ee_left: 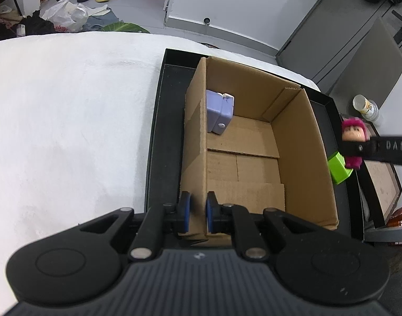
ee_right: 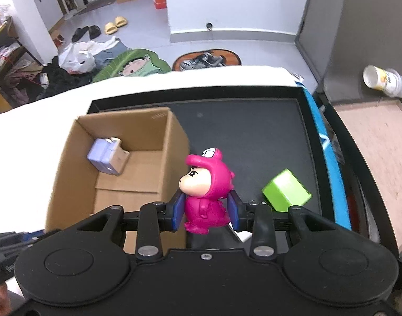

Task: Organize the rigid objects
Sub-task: 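Lift the pink figurine with the right gripper and carry it into the box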

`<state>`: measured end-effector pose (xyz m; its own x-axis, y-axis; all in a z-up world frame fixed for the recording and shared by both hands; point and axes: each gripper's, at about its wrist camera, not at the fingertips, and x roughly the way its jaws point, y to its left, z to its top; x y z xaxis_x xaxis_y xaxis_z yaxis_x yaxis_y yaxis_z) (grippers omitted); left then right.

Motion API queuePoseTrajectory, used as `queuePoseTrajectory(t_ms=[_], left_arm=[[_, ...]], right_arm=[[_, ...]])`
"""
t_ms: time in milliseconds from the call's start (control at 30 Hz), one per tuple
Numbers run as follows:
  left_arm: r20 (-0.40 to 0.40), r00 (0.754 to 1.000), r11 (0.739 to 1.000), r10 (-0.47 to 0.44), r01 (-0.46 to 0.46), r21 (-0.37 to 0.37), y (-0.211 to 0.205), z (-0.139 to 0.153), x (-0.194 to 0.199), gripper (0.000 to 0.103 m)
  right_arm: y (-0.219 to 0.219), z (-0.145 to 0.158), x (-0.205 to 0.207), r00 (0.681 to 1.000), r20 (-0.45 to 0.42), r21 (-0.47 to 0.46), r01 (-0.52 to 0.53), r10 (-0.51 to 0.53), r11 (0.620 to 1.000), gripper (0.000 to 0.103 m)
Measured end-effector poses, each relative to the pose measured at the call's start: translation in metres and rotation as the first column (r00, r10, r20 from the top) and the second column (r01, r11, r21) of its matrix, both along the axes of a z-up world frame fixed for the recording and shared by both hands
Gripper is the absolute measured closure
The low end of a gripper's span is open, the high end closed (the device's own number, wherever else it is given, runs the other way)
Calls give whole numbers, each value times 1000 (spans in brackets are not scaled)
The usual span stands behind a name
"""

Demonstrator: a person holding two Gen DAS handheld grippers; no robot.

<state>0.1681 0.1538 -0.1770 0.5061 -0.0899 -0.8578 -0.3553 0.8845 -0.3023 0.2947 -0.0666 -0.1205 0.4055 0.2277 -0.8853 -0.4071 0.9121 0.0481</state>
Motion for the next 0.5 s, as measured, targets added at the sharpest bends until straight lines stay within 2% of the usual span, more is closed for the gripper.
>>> queuePoseTrajectory(t_ms=[300,500], left_arm=[[5,1000,1000,-5,5,-3,-1,0,0,91],[8,1000,1000,-4,4,-13,1,-1,-1,91]], right_arm=[[47,-2,0,994,42,-81,-97,101,992,68],[76,-2,-3,986,70,-97,-144,151,985,68]])
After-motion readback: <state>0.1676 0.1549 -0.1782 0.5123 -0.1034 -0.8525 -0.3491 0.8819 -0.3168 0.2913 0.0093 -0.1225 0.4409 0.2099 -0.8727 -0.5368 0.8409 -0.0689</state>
